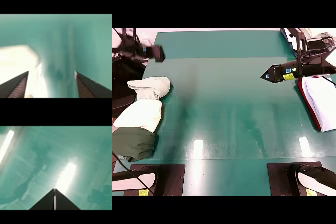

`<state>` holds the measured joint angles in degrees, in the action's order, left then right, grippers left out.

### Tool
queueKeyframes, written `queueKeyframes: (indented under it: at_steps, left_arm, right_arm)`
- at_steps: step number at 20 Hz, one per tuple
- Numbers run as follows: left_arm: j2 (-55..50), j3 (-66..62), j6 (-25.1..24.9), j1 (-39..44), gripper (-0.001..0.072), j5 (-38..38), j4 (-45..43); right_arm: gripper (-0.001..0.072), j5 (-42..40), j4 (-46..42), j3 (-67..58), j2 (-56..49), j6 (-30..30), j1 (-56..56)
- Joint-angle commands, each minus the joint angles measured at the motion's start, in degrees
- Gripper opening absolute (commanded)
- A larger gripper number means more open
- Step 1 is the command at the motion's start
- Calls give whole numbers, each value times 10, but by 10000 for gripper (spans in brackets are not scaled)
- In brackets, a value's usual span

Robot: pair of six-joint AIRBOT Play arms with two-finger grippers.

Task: Fold the shirts.

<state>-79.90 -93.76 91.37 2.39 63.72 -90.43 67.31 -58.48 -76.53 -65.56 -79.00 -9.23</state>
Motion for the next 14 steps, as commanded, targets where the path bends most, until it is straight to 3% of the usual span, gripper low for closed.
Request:
queueKeyframes:
  at_steps: [1, 5, 8, 9, 10, 11, 14]
  left_arm:
    - [-48, 87, 18, -53, 674, -10, -35]
    - [-110, 140, 20, -63, 673, -87, -35]
    - [-122, 140, 60, -63, 671, -115, -35]
    - [-120, 136, 67, -63, 583, -113, -36]
    - [-116, 131, 64, -63, 238, -105, -39]
    - [-111, 123, 54, -63, 41, -99, -40]
    - [-70, 61, 43, -62, 27, -77, -39]
  right_arm:
    - [14, 0, 0, 0, 0, 0, 0]
    - [14, 4, 0, 0, 0, 0, -1]
    - [14, 3, 0, 0, 0, 0, -1]
    - [14, 3, 0, 0, 0, 0, -1]
    - [14, 3, 0, 0, 0, 0, -1]
    - [14, 2, 1, 0, 1, 0, -1]
    - [14, -9, -1, -16, 20, 0, 1]
